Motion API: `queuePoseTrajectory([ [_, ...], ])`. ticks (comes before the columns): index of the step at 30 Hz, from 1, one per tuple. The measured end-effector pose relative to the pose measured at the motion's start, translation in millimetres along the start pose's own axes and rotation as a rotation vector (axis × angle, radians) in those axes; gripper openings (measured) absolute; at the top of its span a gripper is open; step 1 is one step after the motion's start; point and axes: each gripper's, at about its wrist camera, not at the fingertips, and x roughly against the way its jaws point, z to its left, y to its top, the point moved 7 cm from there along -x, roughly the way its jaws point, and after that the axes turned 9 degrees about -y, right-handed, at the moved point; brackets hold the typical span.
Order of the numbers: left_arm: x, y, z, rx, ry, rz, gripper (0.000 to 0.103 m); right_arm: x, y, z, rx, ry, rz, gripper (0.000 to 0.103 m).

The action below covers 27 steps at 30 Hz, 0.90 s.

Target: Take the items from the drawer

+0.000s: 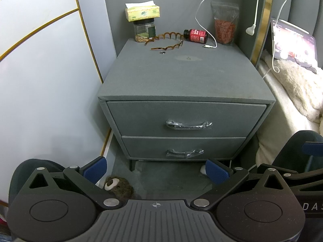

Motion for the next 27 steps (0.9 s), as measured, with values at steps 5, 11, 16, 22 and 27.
queuePoseTrajectory([
  [5,0,1,0,0.002,-0.003,0.000,0.103,0,0,0,-0.001,0.000,0.000,0.103],
  [11,-2,-1,2,0.009,-0.009,0.006,0.103,0,-1,1,0.001,0.004,0.002,0.103],
  [16,-4,-1,4,-0.014,-0.013,-0.044,0.103,1,4,-8,-0.014,0.016,0.005,0.103],
  [22,-35,-2,0,-0.082,-0.156,-0.060,0.103,-7,12,-35,-0.012,0.083,-0.002,0.103],
  [27,-68,7,-15,-0.215,-0.198,-0.036,0.103,-17,9,-48,0.014,0.122,-0.020,0.103],
])
